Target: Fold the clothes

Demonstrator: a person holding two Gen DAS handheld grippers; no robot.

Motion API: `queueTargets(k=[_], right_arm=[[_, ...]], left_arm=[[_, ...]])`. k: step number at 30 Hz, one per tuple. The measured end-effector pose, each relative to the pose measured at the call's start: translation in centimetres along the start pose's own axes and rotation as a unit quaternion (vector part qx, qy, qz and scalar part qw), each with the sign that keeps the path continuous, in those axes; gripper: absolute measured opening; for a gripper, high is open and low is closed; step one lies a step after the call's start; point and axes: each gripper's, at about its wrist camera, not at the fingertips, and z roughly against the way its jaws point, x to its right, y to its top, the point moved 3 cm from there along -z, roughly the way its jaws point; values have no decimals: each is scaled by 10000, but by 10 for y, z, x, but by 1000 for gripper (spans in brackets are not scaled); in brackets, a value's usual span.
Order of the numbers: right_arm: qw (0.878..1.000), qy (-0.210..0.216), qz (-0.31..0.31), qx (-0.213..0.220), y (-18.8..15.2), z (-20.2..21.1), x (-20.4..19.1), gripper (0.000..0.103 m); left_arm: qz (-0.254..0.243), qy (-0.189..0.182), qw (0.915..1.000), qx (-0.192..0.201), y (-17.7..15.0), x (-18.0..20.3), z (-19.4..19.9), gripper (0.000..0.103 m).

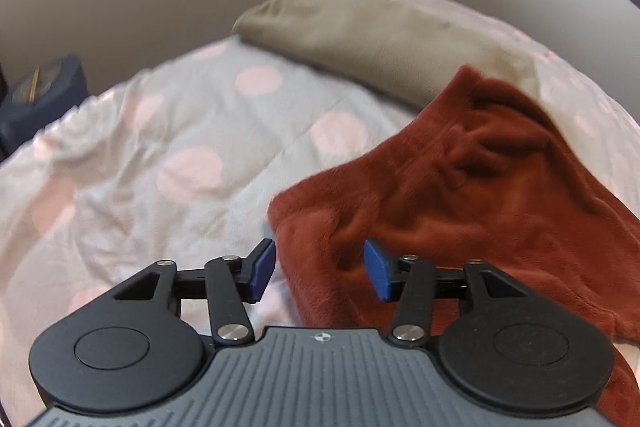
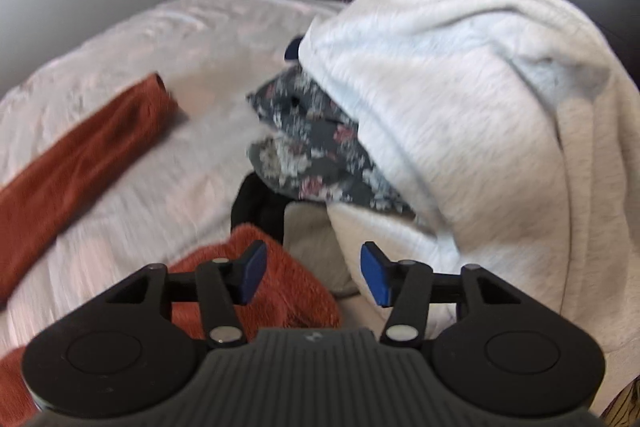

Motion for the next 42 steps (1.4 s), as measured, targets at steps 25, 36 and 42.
queueTargets(k=[25, 36, 42], right_arm=[[9590, 1654, 2135, -864, 0, -8, -49, 54], [9612, 1526, 2067, -1001, 22, -62, -43, 69], [9619, 1862, 1560, -1252, 16, -81, -37, 50]], left_arm=[[-3731, -2346, 8976, 49, -14, 121, 38, 46], [-4527, -2801, 8459, -330, -74, 228, 10, 49], [-4061, -2605, 8686, -1131, -93, 265, -37, 23]])
